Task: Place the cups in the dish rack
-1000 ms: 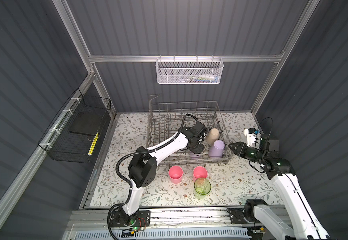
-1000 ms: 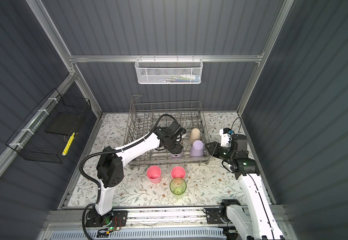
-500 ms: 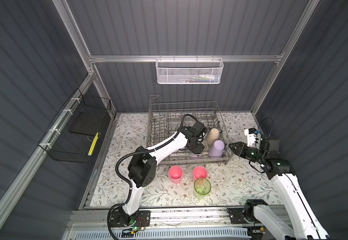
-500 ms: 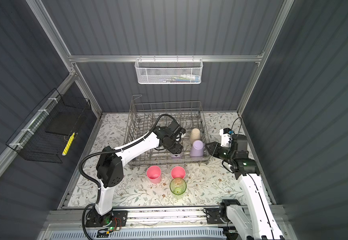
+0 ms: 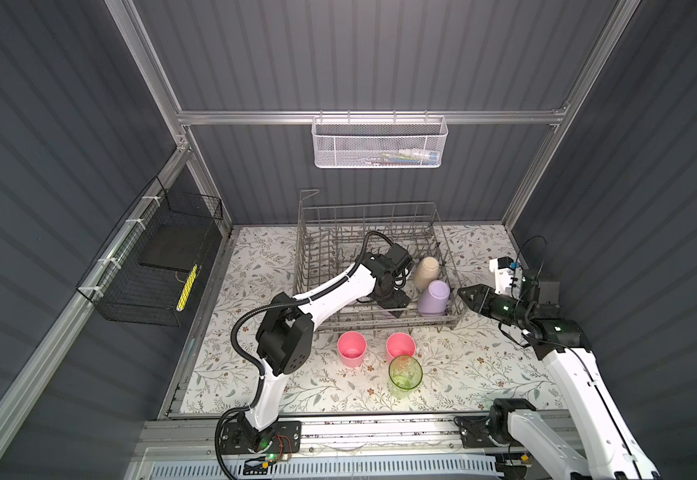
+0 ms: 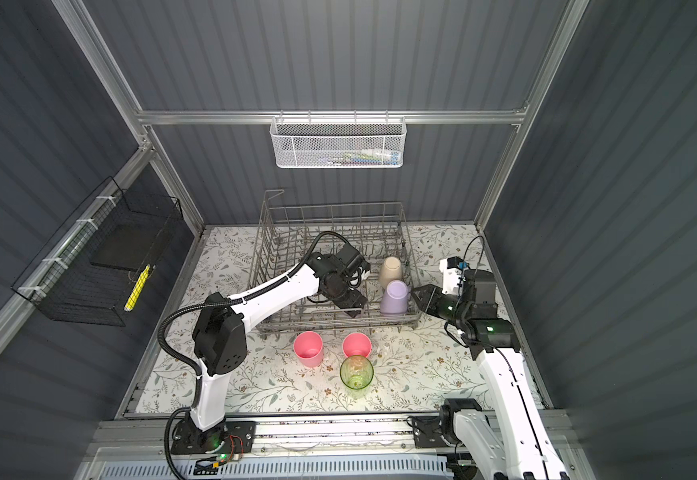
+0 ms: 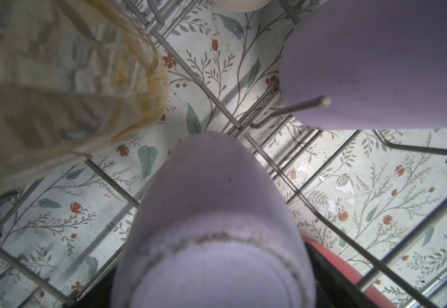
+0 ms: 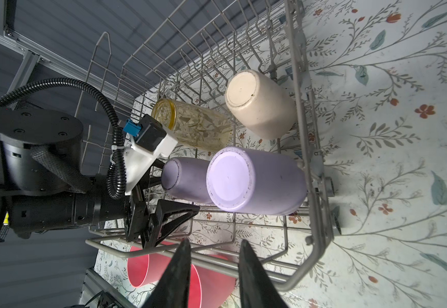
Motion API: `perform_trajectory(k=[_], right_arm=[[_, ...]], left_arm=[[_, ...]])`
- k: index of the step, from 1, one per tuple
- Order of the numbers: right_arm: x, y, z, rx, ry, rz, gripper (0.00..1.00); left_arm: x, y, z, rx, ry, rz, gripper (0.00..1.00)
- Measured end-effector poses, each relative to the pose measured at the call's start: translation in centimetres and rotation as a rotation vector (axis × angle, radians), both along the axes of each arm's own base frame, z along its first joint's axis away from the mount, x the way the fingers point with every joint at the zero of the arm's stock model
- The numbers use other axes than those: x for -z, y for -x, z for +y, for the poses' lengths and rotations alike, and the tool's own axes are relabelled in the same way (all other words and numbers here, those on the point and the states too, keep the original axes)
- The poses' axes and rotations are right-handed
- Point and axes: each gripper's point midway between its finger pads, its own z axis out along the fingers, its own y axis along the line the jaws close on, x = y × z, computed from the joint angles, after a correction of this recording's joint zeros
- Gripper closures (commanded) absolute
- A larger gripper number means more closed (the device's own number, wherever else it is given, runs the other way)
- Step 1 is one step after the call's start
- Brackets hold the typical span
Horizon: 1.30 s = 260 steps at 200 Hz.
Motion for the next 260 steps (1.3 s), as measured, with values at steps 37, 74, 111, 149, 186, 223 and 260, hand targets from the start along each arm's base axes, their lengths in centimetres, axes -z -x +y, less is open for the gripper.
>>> perform_trajectory(k=[37,74,111,149,186,223,260], right_arm=[[-0.1,0.0,0.0,-0.002,-0.002,-0.002,0.66],[-0.1,0.0,0.0,-0.001,-0.005,-0.004,0.66],[-0.3,-0.1,0.1,-0.005,-0.009,-0.011,0.66],[-0.4,-0.2,0.2,-0.007,-0.018,-0.016,0.66],[-0.4,-0.2,0.2,-0.007,-0.023,-0.015,0.66],[-0.9,0.1,0.2,-0.008,-0.021,-0.038,0.66],[-2.6,1.8,0.6,-0.042,0.014,-0.103,0.63]], left_arm=[[-2.2,0.3,-0.2,0.009,0.041,-0.018,0.00],[-3.6,-0.1,0.3,-0.001,0.043,-0.052,0.00],[-6.3,0.6,0.1,0.012,0.103,-0.067,0.00],[-11.4,0.7,0.1,0.011,0.208,-0.157,0.00],[-13.1,-0.1,0.1,-0.018,0.250,-0.221,0.00],[-15.8,-0.3,2.1,-0.085,0.272,-0.317,0.02],[-21.8,1.6,5.7,-0.152,0.386,-0.436,0.05]])
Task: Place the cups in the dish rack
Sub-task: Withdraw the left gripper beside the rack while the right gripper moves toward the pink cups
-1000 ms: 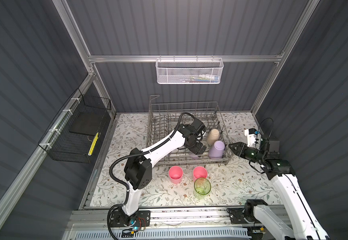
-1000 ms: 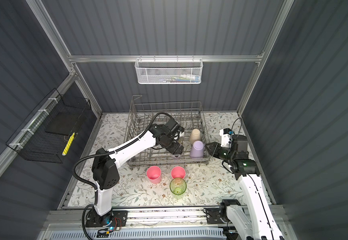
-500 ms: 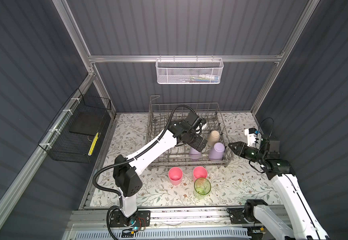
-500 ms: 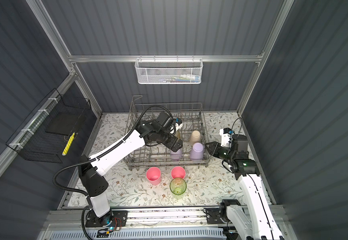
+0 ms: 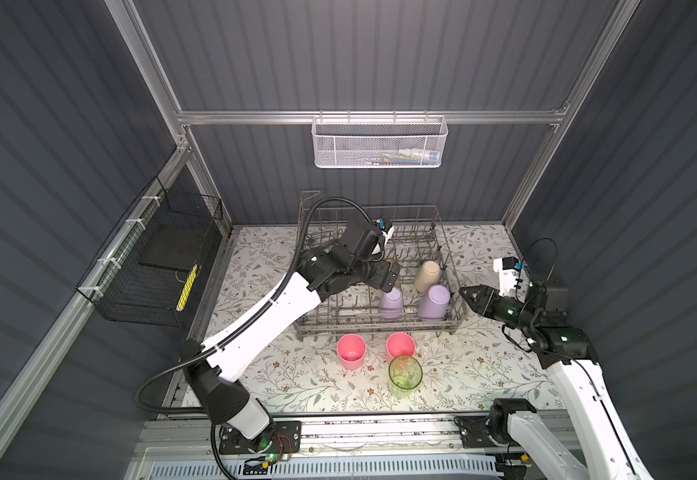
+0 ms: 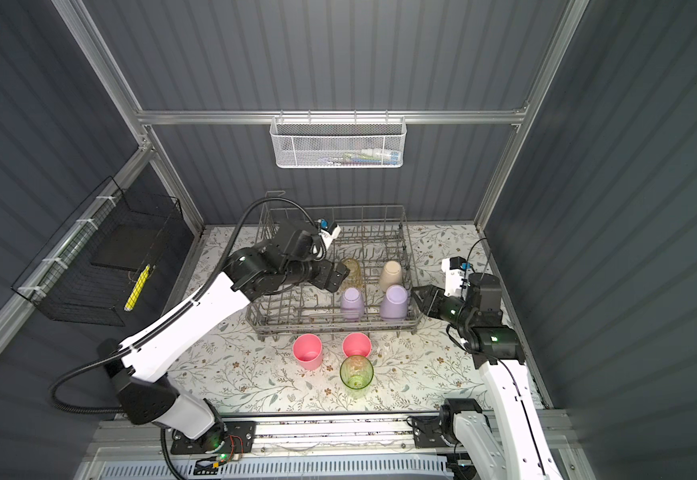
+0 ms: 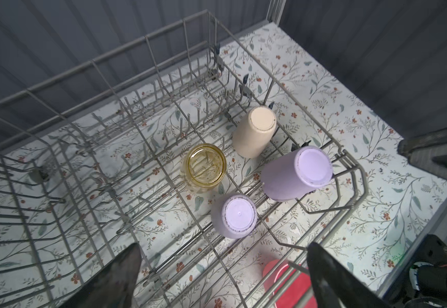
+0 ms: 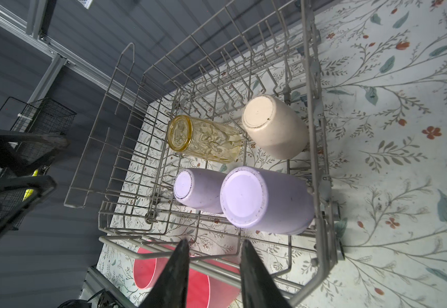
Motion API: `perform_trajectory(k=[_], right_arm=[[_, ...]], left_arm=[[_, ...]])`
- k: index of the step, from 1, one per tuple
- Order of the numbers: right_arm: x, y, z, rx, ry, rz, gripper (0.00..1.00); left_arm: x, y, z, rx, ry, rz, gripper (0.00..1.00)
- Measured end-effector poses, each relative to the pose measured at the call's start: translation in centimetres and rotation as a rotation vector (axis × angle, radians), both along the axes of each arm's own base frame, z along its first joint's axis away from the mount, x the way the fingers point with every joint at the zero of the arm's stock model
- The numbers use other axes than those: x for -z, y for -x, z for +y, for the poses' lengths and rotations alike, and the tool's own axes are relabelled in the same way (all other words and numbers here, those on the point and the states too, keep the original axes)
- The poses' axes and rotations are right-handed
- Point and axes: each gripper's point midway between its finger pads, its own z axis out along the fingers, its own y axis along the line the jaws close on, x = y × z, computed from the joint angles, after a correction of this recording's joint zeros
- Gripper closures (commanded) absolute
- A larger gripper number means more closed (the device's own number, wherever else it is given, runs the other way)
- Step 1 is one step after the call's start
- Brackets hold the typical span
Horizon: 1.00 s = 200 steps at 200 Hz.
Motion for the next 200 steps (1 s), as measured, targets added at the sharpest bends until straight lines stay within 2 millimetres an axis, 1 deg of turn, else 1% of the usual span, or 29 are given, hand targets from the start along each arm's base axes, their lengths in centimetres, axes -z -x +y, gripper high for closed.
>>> perform_trajectory(k=[11,26,43,56,67,93,124,147,158,171,200], right_arm=[[-0.7,1.0,0.7,-0.032,0.025,-0.018,0.62],[-1.8,2.6,2.1,-0.092,0.064,-0.044,0.60],[-2.5,4.9,4.0,-0.181,0.108,-0.064,0.57],[-2.3,6.5,5.2,-0.240,0.135,-0.058,0.55],[-1.4,7.6,6.0,-0.281,0.165,-0.030,0.54],[1.4,9.9,7.8,-0.374,0.262,0.061,0.51],[4.9,11.8,9.8,-0.459,0.424,0.149,0.50],[7.4,12.1,10.5,-0.473,0.545,0.209,0.50],[8.2,12.0,10.7,-0.469,0.582,0.225,0.50],[8.5,11.9,10.8,-0.462,0.600,0.231,0.50],[8.6,11.7,11.1,-0.450,0.588,0.229,0.51]], left_arm=[[-1.5,0.8,1.3,-0.018,0.037,-0.029,0.05],[-2.9,1.8,3.0,-0.043,0.072,-0.063,0.05],[-3.5,2.4,4.5,-0.078,0.093,-0.089,0.05],[-3.4,2.5,5.4,-0.102,0.094,-0.099,0.05],[-3.2,2.4,5.7,-0.119,0.088,-0.100,0.05],[-2.3,1.8,6.1,-0.148,0.077,-0.092,0.05],[-1.5,0.8,6.6,-0.179,0.080,-0.083,0.05],[-1.3,0.0,7.1,-0.200,0.095,-0.081,0.05],[-1.3,-0.2,7.2,-0.203,0.103,-0.077,0.05],[-1.3,-0.5,7.3,-0.205,0.113,-0.075,0.05],[-0.8,-0.7,7.4,-0.205,0.121,-0.058,0.05]])
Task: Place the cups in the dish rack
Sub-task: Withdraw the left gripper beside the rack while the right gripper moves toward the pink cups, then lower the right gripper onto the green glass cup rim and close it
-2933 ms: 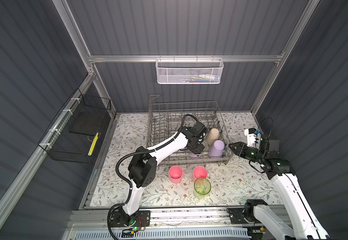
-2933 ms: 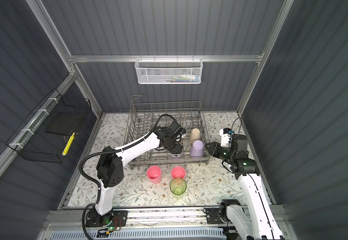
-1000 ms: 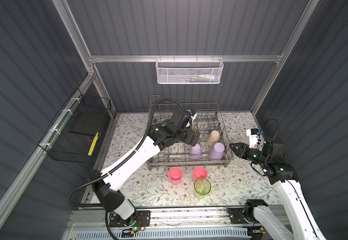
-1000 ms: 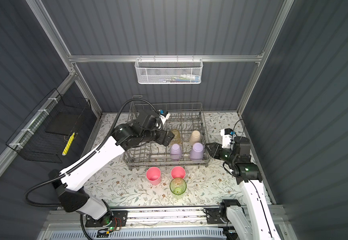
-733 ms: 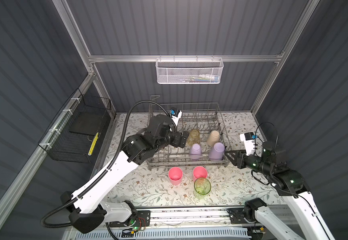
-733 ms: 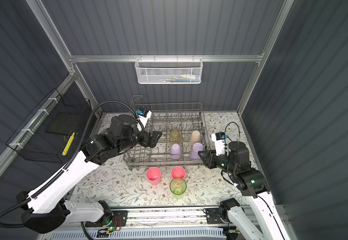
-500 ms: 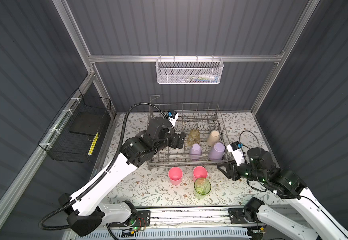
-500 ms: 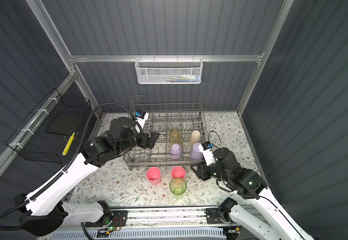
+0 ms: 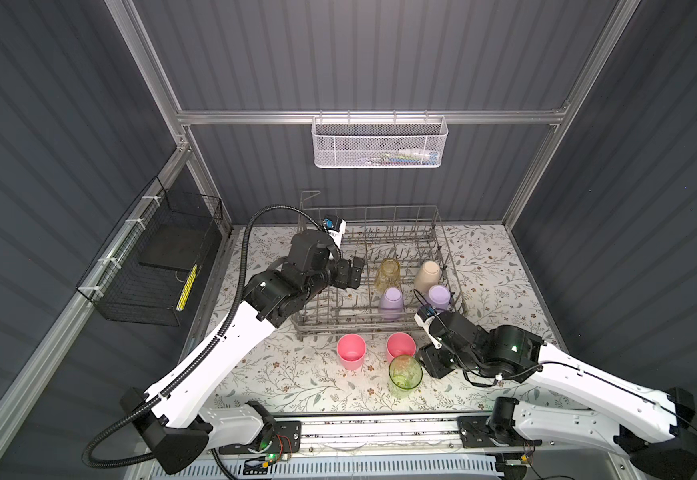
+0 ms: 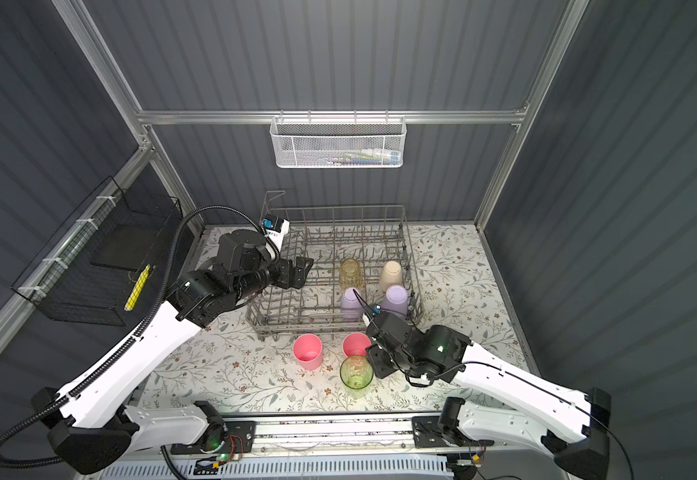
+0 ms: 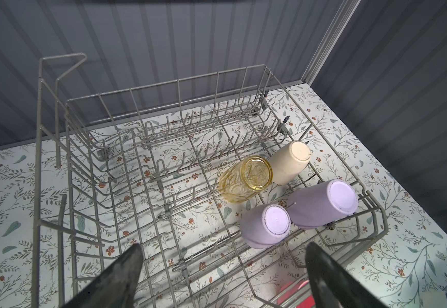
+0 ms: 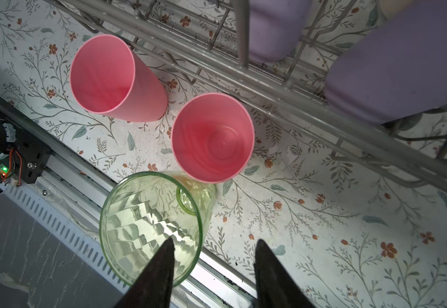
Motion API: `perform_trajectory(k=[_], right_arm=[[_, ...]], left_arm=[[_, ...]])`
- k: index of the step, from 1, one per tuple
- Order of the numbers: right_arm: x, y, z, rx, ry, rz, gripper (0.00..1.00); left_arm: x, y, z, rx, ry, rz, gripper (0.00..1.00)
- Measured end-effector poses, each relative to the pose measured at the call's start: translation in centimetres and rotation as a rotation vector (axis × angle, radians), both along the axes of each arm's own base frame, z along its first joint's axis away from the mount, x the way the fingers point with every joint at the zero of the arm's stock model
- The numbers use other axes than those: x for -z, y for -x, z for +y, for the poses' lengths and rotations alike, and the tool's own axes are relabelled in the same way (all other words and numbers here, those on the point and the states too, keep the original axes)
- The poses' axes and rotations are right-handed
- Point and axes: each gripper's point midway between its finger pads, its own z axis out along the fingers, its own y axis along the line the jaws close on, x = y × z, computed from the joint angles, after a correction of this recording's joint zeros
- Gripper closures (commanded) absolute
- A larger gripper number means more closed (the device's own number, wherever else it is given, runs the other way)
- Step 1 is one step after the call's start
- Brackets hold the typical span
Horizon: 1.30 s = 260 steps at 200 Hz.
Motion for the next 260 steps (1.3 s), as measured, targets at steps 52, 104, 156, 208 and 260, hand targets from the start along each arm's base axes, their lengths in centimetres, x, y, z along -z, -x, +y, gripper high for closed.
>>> perform_trajectory(k=[52,104,156,208,260], right_arm=[[2.5,0.3,0.6,0.002,0.027,0.055,0.55],[3.7,1.0,0.8,-0.002,0.026,0.097,0.63],[5.4,1.4,0.8,0.001,0.051,0.131,0.72],[5.6,1.5,0.8,0.001,0.051,0.135,0.77],[5.6,1.5,0.8,0.003,0.049,0.139,0.85]], left_arm=[[0.5,-0.1,-0.2,0.018,0.012,0.013,0.05],[0.6,-0.1,-0.3,0.027,0.020,0.020,0.05],[0.5,-0.1,-0.4,0.034,0.027,0.020,0.05],[0.9,-0.2,-0.6,0.039,0.022,0.031,0.05],[1.2,-0.3,-0.8,0.043,0.020,0.038,0.05]])
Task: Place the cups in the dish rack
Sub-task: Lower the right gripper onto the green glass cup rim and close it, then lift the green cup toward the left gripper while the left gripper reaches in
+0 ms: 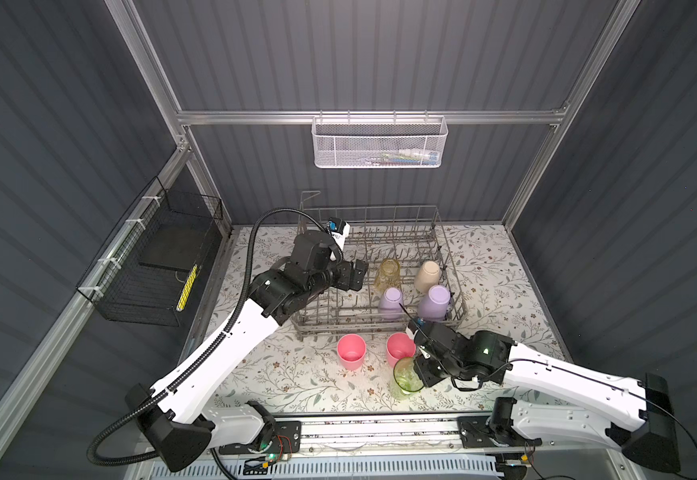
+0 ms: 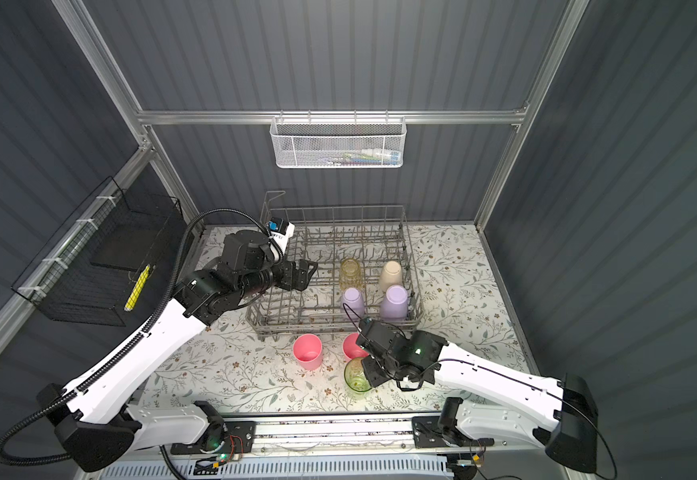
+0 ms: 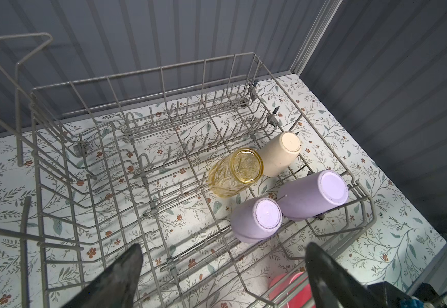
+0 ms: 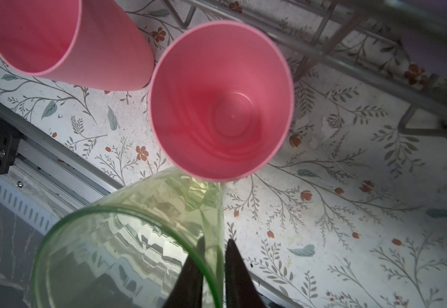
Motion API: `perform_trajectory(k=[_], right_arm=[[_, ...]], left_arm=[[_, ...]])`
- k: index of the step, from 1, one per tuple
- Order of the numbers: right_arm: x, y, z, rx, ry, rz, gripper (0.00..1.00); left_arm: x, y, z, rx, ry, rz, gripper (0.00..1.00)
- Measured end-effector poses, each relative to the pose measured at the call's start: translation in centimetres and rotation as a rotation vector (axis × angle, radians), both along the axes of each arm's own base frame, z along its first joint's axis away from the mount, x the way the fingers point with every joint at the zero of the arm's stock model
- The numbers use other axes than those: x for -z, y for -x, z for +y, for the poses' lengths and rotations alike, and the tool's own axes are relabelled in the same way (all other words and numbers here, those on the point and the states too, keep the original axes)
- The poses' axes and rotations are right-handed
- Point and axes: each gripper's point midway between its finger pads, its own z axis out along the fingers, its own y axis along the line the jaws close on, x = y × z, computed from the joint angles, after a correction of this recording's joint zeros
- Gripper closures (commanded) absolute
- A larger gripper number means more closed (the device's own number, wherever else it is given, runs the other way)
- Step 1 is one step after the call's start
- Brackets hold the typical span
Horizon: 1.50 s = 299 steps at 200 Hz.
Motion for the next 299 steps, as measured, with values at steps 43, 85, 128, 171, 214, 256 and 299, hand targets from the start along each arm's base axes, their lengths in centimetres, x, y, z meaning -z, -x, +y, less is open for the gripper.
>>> perform_trajectory(k=[43,85,128,171,214,256,299], right_arm=[[0.0,0.3,-0.5,-0.003,0.014,0.008,0.96],[-1.4,0.9,-1.7,-0.008,0.006,-0.012,1.00],[-6.8,1.3,-1.8,-0.053,-0.150,-0.108,1.00],[-13.7,1.3,-2.1,-0.094,-0.327,-0.254,1.00],[-19.3,-0.6,-2.3,-0.043,-0.528,-0.371,1.00],[-23.6,-4.9,-1.8,0.044,-0.799,-0.384,1.00],[-23.8,-8.4,1.4,-0.015,-0.982,-0.250,1.00]], left_arm=[[0.0,-0.1,0.1,-0.001,0.001,0.001,0.05],[0.0,-0.1,0.2,-0.004,0.001,0.001,0.04],[0.0,-0.1,0.2,-0.004,0.001,0.001,0.04],[-0.2,-0.1,-0.1,0.012,0.020,-0.003,0.03],[-0.1,1.0,-0.9,0.094,0.085,0.009,0.02],[-2.8,2.6,-1.5,0.227,0.240,-0.028,0.02],[-5.5,4.3,-1.6,0.373,0.412,-0.079,0.02]])
